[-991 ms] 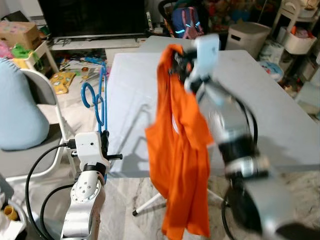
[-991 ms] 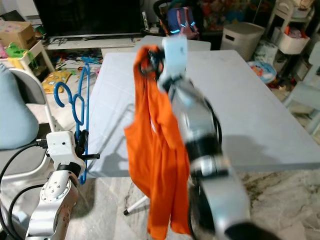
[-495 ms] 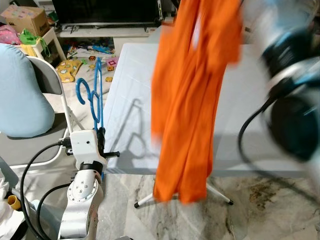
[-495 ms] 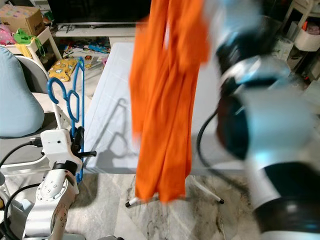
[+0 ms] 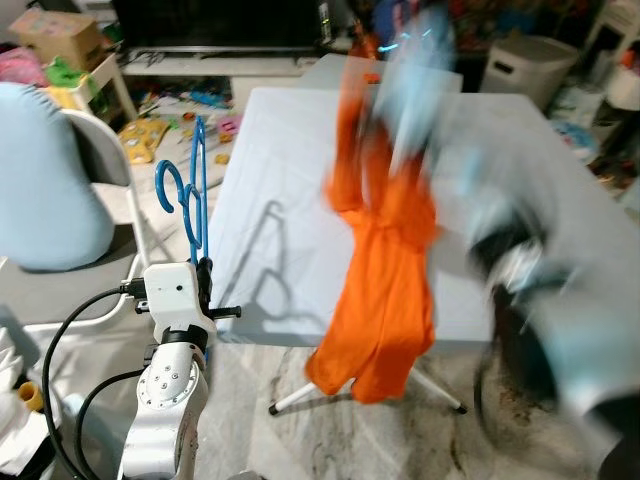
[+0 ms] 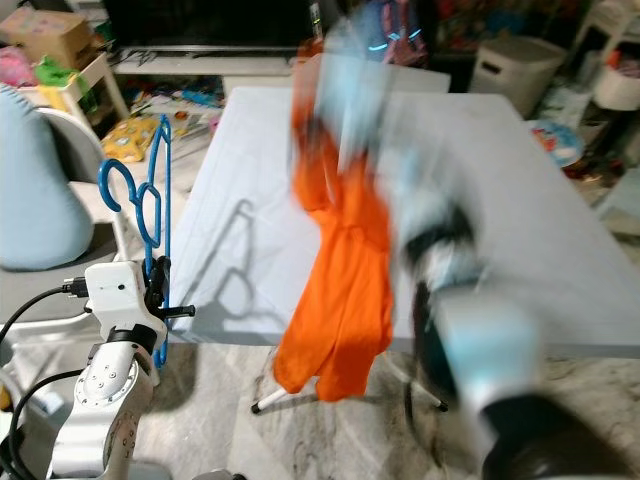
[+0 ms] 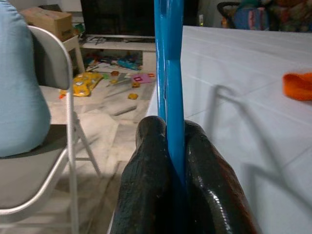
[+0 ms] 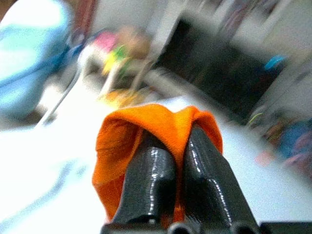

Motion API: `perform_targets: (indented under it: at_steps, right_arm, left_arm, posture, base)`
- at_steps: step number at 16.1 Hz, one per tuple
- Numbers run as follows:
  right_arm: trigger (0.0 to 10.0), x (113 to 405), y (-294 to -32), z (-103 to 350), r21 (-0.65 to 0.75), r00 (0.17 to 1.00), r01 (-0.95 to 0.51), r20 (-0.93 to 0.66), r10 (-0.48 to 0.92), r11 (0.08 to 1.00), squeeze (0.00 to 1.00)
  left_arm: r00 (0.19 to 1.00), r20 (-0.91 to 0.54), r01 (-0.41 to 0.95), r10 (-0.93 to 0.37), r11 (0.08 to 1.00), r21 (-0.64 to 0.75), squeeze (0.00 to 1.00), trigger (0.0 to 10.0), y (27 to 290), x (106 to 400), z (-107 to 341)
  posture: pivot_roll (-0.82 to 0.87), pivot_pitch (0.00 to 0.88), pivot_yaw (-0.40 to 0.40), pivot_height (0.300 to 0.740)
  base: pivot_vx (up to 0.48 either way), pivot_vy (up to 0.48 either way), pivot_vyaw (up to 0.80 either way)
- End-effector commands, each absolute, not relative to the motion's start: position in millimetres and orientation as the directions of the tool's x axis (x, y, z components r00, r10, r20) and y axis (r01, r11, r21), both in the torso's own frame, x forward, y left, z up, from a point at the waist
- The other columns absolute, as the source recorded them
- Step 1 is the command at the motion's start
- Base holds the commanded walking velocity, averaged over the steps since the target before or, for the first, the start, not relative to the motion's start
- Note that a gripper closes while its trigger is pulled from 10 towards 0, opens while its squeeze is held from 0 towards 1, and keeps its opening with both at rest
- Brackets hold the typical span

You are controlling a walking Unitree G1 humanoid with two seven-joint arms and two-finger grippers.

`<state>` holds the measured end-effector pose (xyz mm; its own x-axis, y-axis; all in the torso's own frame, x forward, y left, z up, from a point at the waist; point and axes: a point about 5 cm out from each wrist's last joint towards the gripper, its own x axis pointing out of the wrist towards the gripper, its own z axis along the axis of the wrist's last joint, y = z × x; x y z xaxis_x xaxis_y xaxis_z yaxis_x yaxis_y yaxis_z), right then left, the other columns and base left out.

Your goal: Hang hanger

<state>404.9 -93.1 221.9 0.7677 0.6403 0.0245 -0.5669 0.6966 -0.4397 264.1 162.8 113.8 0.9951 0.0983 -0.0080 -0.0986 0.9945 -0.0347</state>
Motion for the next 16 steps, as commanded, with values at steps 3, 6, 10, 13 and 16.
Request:
perform_targets:
  at_steps: [3, 6, 10, 13, 16]
  right_arm:
    - [10.0, 397, -96, 221, -0.48, 0.676, -0.645, 0.004, 0.736, 0.595, 1.0]
    - [10.0, 394, -114, 215, -0.408, 0.698, -0.653, 0.0, 0.716, 0.638, 1.0]
    - [10.0, 374, -118, 191, -0.296, 0.702, -0.68, 0.001, 0.712, 0.671, 1.0]
    - [10.0, 346, -132, 171, -0.266, 0.72, -0.68, -0.061, 0.692, 0.684, 1.0]
    - [10.0, 324, -151, 175, -0.29, 0.711, -0.696, -0.148, 0.688, 0.657, 1.0]
  left_arm:
    - [0.998, -0.007, -0.064, 0.064, 0.998, -0.027, 0.0, 10.0, 160, 266, 116]
    - [0.999, -0.013, -0.047, 0.047, 0.998, -0.034, 0.0, 10.0, 156, 267, 114]
    - [0.999, -0.02, -0.04, 0.039, 0.998, -0.038, 0.0, 10.0, 155, 267, 113]
    - [0.999, -0.042, -0.014, 0.013, 0.999, -0.03, 0.0, 10.0, 155, 266, 111]
    - [0.999, -0.043, 0.005, -0.006, 1.0, -0.03, 0.0, 10.0, 153, 270, 111]
  posture:
    - [0.02, 0.028, 0.011, 0.74]
    - [0.01, 0.027, 0.015, 0.74]
    - [0.0, 0.037, 0.022, 0.74]
    - [-0.03, 0.053, 0.05, 0.74]
    - [-0.06, 0.064, 0.067, 0.74]
  base:
    - [0.0, 0.0, 0.0]
    - [0.0, 0.0, 0.0]
    - [0.0, 0.0, 0.0]
    - [0.0, 0.0, 0.0]
    - [0.0, 0.0, 0.0]
